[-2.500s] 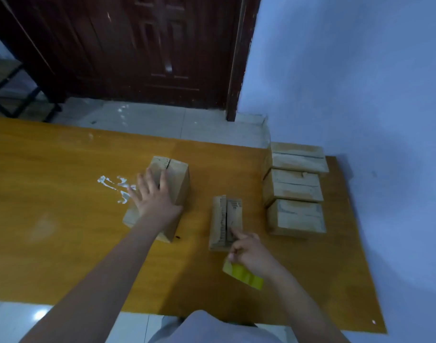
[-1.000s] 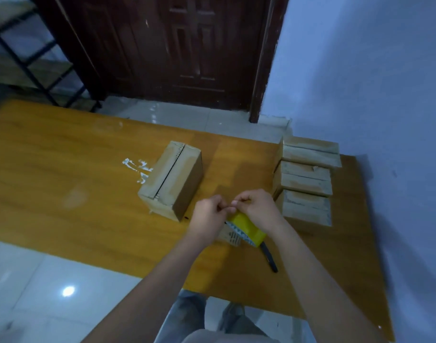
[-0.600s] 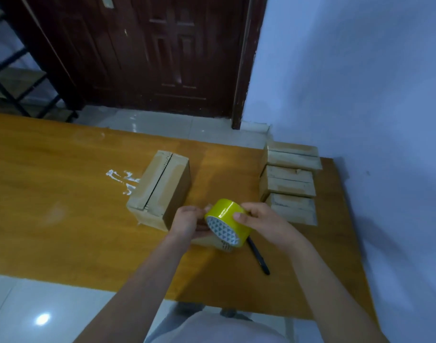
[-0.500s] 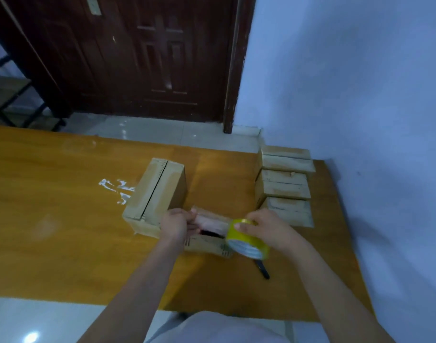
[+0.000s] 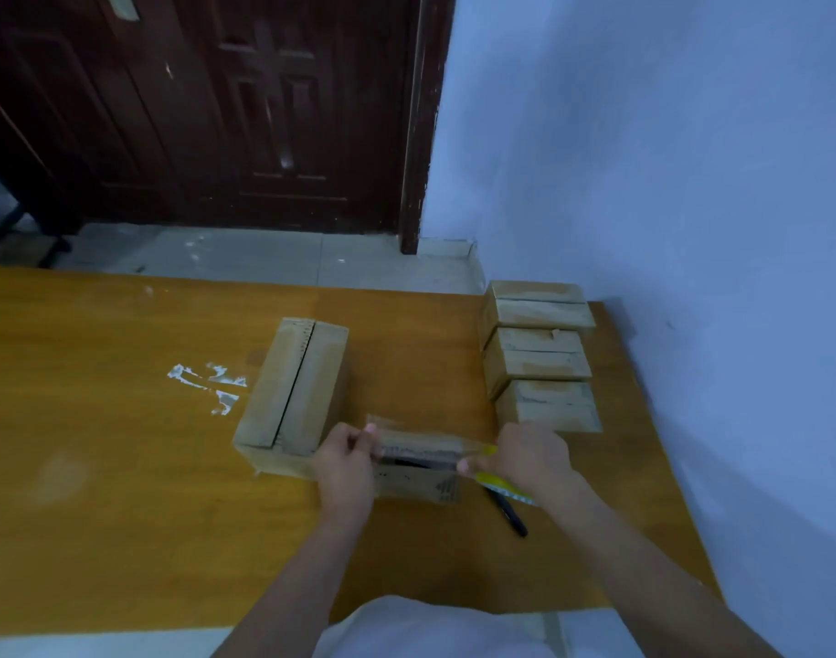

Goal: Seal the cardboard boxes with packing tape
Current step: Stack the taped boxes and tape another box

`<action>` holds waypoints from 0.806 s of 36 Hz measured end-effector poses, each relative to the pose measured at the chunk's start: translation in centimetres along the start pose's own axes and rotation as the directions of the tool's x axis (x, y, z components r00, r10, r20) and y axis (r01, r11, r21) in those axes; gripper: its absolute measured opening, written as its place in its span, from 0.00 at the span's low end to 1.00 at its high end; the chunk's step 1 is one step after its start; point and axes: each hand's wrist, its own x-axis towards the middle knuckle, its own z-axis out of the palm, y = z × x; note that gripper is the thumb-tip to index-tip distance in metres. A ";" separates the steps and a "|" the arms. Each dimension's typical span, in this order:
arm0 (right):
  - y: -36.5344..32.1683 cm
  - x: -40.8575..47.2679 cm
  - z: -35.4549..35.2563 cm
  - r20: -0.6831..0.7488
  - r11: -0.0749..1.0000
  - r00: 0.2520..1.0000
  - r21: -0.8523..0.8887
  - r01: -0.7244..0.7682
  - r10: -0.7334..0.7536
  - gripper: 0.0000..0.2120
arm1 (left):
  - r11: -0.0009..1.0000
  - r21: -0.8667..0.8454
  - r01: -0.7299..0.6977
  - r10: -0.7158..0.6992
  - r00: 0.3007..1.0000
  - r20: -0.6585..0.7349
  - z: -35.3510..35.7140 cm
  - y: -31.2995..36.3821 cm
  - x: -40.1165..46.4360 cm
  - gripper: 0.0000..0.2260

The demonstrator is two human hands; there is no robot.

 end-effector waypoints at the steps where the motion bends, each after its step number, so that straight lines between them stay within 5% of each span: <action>1: 0.1 0.1 0.0 0.006 1.000 1.000 0.004 0.007 -0.007 0.31 | 0.999 -0.044 0.008 -0.007 1.000 0.015 -0.1 -0.1 -0.2 0.13; 4: 0.8 -0.1 -0.3 -0.079 0.988 0.988 0.067 0.141 -0.135 0.30 | 0.976 -0.203 0.074 -0.066 0.997 0.048 -0.2 -0.1 0.1 0.13; 8: 2.2 -0.4 -0.6 -0.123 0.834 0.918 0.385 0.395 -0.377 0.27 | 0.895 -0.403 0.191 -0.177 0.982 0.073 -0.3 -0.2 1.2 0.10; 15: 3.7 -0.3 0.9 -0.131 0.723 0.908 0.564 0.398 -0.398 0.16 | 0.856 -0.454 0.247 -0.176 0.965 0.193 -1.0 -2.5 2.7 0.13; 20: 4.2 0.0 2.0 -0.158 0.784 0.931 0.504 0.362 -0.329 0.15 | 0.908 -0.392 0.146 -0.046 0.966 0.253 -0.8 -3.2 2.5 0.12; 29: 2.6 2.0 2.3 -0.189 0.927 0.948 0.229 0.297 -0.257 0.14 | 0.894 -0.414 0.172 -0.096 0.976 0.197 -0.8 -3.4 2.3 0.14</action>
